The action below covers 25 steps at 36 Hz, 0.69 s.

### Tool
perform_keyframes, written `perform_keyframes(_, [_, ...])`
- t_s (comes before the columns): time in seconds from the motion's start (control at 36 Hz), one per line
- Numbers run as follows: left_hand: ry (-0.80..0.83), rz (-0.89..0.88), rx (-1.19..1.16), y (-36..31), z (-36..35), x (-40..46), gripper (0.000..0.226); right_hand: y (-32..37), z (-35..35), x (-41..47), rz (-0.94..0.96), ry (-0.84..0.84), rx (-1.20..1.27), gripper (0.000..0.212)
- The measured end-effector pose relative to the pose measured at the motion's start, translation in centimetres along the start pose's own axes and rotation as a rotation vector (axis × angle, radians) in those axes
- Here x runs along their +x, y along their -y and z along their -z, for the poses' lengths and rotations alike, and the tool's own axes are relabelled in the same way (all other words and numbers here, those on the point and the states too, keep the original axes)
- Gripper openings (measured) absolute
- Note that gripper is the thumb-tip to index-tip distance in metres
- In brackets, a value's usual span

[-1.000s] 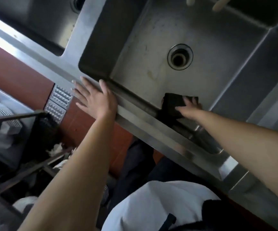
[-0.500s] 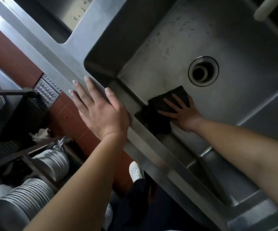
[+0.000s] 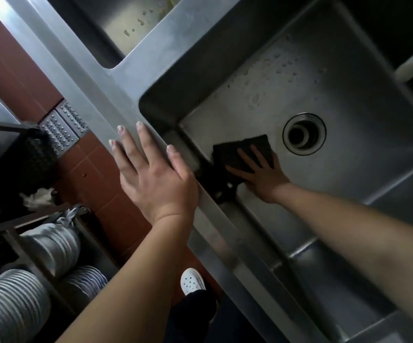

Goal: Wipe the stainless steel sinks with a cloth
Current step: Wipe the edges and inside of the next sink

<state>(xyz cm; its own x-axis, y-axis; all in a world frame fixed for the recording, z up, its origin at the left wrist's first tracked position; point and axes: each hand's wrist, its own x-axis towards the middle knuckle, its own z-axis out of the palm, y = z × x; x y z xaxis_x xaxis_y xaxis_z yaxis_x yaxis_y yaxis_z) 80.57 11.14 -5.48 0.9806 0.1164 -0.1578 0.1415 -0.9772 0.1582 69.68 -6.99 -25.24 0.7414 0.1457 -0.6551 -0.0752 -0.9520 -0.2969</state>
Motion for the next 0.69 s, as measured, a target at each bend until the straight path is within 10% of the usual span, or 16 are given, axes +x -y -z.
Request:
perform_keyframes(0.28, [-0.004,0.012,-0.023,-0.1,0.0,-0.1,0.063,-2.1,-1.4,-2.9,0.154,0.113,-0.137,0.078])
perform_keyframes(0.69, [-0.01,0.004,-0.018,-0.2,0.0,-0.1,0.064,7.8,8.9,11.2,-0.143,0.053,0.217,0.093])
